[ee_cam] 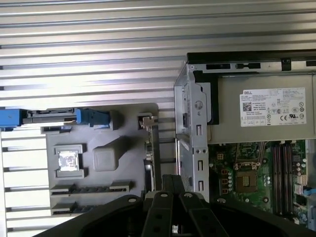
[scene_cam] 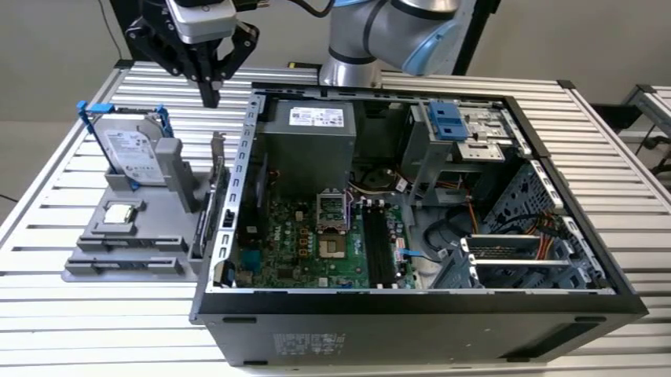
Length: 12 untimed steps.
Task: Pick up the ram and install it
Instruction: 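Reach for the ram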
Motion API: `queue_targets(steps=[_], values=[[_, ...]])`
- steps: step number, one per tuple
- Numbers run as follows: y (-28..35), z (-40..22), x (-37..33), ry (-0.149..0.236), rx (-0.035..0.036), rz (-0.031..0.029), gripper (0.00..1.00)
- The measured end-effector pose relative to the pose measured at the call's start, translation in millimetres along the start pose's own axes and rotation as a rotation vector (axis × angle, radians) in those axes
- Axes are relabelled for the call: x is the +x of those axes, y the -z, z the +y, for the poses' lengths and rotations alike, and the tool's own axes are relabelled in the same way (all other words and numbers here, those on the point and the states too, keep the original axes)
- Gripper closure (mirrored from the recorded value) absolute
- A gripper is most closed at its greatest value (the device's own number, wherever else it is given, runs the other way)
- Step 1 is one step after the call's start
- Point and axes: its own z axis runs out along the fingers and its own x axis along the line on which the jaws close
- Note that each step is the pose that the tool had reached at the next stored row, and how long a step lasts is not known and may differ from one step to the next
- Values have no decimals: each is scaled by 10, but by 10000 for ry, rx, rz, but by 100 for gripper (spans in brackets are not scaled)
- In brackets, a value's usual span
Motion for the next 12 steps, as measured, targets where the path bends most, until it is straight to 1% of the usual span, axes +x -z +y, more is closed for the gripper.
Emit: queue_targets(steps=[4, 12], values=[[1, -2, 17, 0, 1, 1, 100], [2, -7, 100, 1, 0, 0, 100]])
